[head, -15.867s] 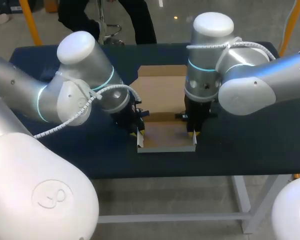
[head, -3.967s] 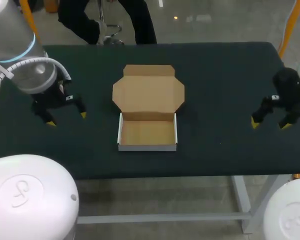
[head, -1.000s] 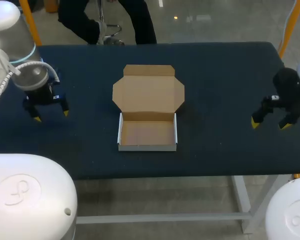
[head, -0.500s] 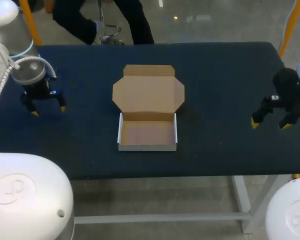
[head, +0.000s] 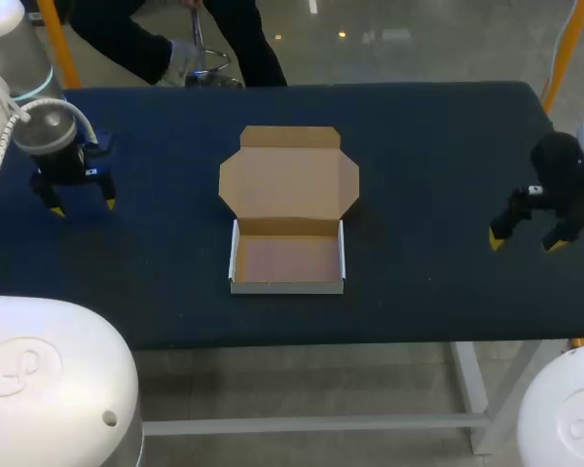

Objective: Assemble the packaging by folding the flat box into shape, placing the metal phone stand inside, and closing the box properly

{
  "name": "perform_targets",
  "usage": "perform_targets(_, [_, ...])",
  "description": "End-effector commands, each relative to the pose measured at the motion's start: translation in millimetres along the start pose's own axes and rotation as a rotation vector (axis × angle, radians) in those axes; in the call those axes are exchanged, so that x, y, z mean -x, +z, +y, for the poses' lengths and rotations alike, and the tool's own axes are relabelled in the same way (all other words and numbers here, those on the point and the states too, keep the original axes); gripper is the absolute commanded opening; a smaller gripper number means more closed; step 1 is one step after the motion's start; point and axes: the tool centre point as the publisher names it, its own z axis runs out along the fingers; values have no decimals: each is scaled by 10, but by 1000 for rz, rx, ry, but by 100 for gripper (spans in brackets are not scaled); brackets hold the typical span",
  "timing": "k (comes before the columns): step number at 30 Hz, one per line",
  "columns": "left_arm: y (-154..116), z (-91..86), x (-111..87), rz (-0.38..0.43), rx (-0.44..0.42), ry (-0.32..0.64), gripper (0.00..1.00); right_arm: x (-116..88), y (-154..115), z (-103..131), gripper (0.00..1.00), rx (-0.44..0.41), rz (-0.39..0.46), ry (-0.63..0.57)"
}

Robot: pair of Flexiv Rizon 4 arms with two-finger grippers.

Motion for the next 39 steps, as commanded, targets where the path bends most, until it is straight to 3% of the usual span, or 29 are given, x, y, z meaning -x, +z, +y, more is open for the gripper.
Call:
perform_targets(1, [52,-134,33,6,30,16,100,0,-25,-3,100,-4,0,0])
perform_targets(18, [190,-428,178,17,17,92,100,0,-25,-3,100,-4,0,0])
perform_targets(39, [221,-810,188,29,16,129,100,0,-25,-3,100,-4,0,0])
